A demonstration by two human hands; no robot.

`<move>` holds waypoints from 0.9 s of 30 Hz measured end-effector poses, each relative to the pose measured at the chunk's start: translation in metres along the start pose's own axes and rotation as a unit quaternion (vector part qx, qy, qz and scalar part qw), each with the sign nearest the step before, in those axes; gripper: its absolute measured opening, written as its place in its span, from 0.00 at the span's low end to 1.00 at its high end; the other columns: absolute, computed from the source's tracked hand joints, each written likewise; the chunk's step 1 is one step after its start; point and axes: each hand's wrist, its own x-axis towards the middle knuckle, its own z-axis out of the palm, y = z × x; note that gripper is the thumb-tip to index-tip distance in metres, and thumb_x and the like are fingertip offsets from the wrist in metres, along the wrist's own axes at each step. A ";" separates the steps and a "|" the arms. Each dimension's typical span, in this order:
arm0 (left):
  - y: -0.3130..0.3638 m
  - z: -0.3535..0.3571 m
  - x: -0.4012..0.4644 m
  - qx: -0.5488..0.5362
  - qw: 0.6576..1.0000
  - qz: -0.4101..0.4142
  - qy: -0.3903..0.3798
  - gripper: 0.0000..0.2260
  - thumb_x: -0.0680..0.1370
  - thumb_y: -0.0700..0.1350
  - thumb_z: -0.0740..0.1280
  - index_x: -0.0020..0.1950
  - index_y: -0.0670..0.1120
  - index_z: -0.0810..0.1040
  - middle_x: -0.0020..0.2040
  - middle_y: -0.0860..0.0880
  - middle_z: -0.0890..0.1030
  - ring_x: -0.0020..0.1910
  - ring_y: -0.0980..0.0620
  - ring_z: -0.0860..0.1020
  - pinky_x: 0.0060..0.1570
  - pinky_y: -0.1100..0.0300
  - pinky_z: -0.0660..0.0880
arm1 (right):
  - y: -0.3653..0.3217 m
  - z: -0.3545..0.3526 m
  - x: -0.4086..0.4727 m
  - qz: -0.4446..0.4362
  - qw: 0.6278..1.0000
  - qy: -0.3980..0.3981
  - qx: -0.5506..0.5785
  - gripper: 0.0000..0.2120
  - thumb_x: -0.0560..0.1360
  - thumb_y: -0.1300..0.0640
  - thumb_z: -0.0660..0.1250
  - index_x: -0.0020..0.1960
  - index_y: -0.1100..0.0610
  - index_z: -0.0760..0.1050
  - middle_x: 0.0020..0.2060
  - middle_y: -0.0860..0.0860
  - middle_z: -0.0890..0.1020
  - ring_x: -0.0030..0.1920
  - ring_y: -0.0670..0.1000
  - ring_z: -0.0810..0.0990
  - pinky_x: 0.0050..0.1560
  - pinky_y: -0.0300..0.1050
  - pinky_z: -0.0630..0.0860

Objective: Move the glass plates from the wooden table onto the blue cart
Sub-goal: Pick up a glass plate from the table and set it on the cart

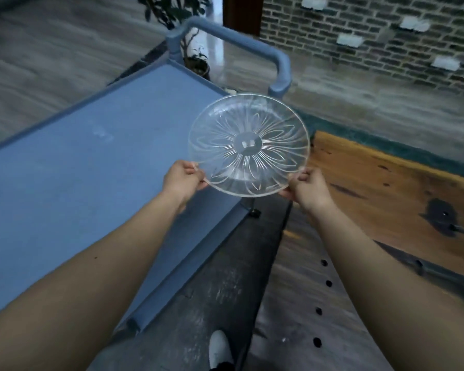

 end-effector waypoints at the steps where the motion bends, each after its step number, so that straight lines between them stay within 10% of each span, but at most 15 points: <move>1: 0.001 -0.013 0.003 -0.007 1.000 0.001 0.009 0.08 0.77 0.32 0.66 0.54 0.39 0.72 0.51 0.40 0.75 0.49 0.44 0.79 0.50 0.53 0.81 | -0.003 0.013 0.002 -0.008 1.000 -0.010 -0.010 0.12 0.78 0.67 0.63 0.59 0.62 0.64 0.44 0.53 0.76 0.38 0.49 0.80 0.31 0.39 0.82; 27: -0.045 -0.258 0.025 -0.070 0.970 -0.043 0.230 0.03 0.79 0.34 0.64 0.51 0.40 0.73 0.40 0.47 0.77 0.42 0.52 0.80 0.48 0.59 0.81 | 0.014 0.301 -0.010 -0.010 0.968 -0.239 -0.069 0.10 0.75 0.69 0.63 0.48 0.57 0.66 0.48 0.54 0.79 0.50 0.55 0.81 0.36 0.41 0.81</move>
